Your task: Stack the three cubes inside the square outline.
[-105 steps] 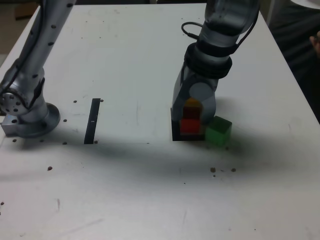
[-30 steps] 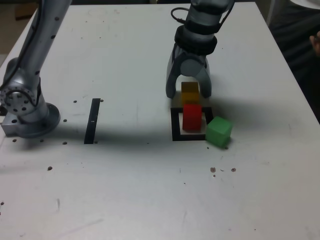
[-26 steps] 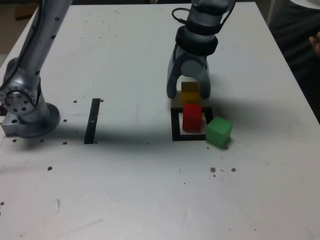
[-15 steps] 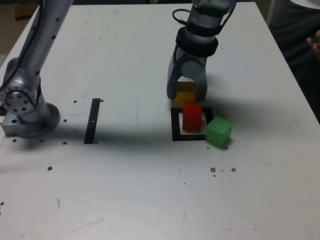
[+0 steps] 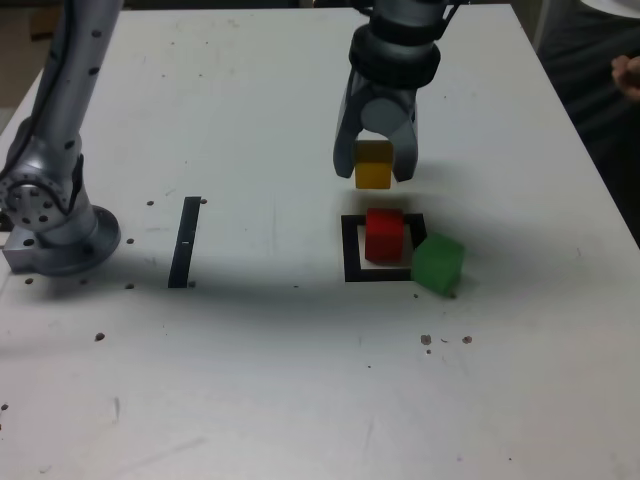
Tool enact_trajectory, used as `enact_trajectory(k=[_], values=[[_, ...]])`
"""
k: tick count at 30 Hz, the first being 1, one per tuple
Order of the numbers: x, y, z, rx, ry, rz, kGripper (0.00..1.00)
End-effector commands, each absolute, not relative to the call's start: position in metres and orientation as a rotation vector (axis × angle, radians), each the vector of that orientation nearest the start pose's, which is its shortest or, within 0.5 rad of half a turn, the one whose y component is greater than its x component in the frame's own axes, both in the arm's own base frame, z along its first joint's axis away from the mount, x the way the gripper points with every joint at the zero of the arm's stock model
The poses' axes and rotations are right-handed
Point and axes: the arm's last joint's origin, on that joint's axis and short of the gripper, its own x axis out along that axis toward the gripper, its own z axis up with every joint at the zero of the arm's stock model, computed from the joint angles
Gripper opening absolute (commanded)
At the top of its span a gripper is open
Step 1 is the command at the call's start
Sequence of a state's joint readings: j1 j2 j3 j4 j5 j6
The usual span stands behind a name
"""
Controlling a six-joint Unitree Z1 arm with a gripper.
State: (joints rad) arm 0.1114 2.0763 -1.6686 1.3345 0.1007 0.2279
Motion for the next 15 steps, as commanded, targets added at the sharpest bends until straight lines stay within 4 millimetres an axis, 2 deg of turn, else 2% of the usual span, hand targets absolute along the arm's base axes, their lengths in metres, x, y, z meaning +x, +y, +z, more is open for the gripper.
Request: enact_trajectory(k=[1,7,15], values=[[0.368,0.04,0.268,0.173,1.738,-0.045,0.3],[0.368,0.02,0.279,0.196,1.739,-0.066,0.3],[0.37,-0.004,0.281,0.193,1.744,-0.103,0.3]])
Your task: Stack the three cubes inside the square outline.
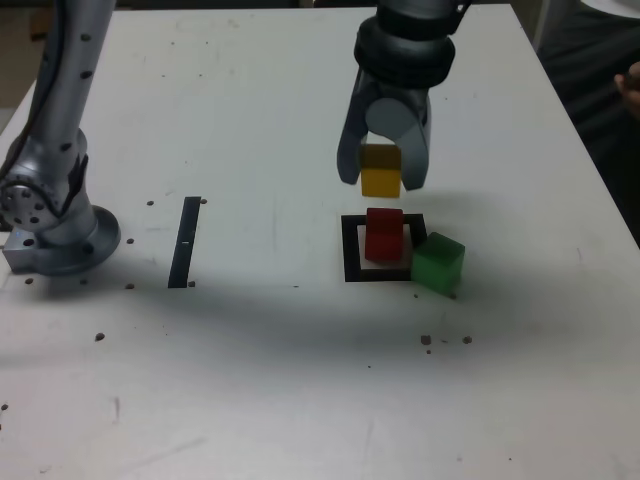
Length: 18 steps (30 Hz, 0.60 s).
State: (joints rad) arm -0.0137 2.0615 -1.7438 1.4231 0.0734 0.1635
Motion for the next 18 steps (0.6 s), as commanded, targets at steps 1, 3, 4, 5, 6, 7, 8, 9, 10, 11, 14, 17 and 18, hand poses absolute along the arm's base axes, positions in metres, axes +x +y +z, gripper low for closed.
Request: enact_trajectory(k=[1,3,4,5,6,7,8,9,10,11,14,17,18], values=[[0.371,-0.007,0.281,0.192,1.744,-0.107,0.3],[0.372,-0.011,0.281,0.191,1.744,-0.114,0.3],[0.372,-0.013,0.28,0.189,1.744,-0.118,0.3],[0.373,-0.015,0.279,0.188,1.745,-0.121,0.3],[0.373,-0.016,0.279,0.186,1.747,-0.123,0.3],[0.373,-0.017,0.278,0.185,1.749,-0.125,0.3],[0.374,-0.018,0.277,0.183,1.752,-0.126,0.3],[0.374,-0.018,0.276,0.181,1.755,-0.127,0.3],[0.374,-0.018,0.275,0.179,1.758,-0.128,0.3],[0.375,-0.018,0.273,0.178,1.761,-0.129,0.3],[0.376,-0.018,0.27,0.176,1.77,-0.13,0.3],[0.377,-0.018,0.267,0.173,1.778,-0.131,0.3],[0.377,-0.017,0.266,0.171,1.78,-0.131,0.3]])
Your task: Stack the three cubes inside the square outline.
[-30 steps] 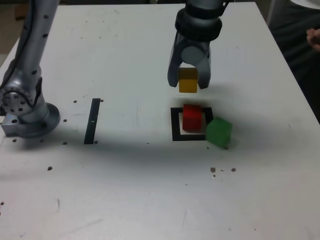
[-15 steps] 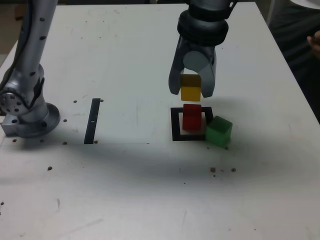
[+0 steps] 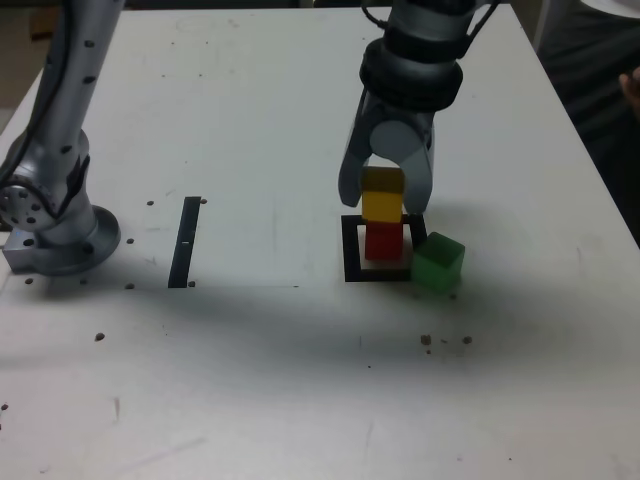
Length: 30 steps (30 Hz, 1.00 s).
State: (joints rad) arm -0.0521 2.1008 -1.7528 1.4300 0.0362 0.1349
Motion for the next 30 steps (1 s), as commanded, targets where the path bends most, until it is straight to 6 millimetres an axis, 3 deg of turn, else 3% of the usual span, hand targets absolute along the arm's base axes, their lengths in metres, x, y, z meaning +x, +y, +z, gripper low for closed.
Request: enact_trajectory(k=[1,5,7,11,13,20,30], values=[[0.378,-0.017,0.264,0.169,1.783,-0.131,0.3],[0.38,-0.014,0.258,0.16,1.793,-0.132,0.34],[0.381,-0.013,0.256,0.158,1.793,-0.133,0.47],[0.381,-0.011,0.254,0.159,1.788,-0.136,0.85],[0.381,-0.011,0.254,0.16,1.785,-0.135,0.95],[0.375,-0.01,0.259,0.162,1.776,-0.118,0.99],[0.352,-0.012,0.287,0.168,1.719,-0.034,0.99]])
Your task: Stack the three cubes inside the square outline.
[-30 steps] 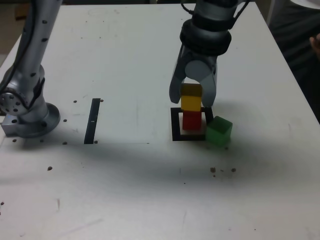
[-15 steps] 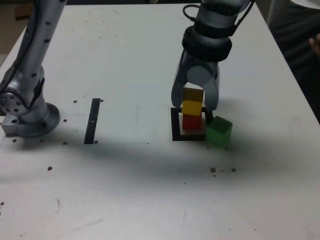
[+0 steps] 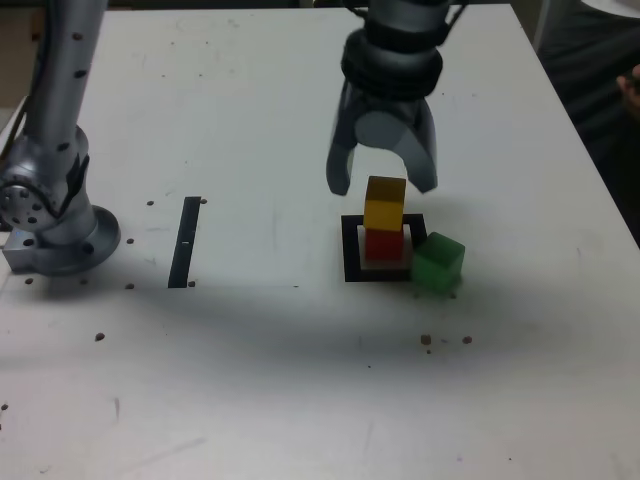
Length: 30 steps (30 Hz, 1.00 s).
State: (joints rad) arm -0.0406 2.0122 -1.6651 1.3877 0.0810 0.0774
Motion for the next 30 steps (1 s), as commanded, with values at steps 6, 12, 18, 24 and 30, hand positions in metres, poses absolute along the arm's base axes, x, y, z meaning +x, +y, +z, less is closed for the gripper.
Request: enact_trajectory(k=[6,12,18,24,30], values=[[0.347,-0.025,0.307,0.236,1.651,-0.025,0.99],[0.346,-0.042,0.323,0.252,1.609,-0.012,0.99],[0.35,-0.058,0.329,0.195,1.587,0.029,0.99],[0.36,-0.07,0.32,0.113,1.614,0.076,0.99],[0.368,-0.079,0.311,-0.046,1.631,0.183,0.99]])
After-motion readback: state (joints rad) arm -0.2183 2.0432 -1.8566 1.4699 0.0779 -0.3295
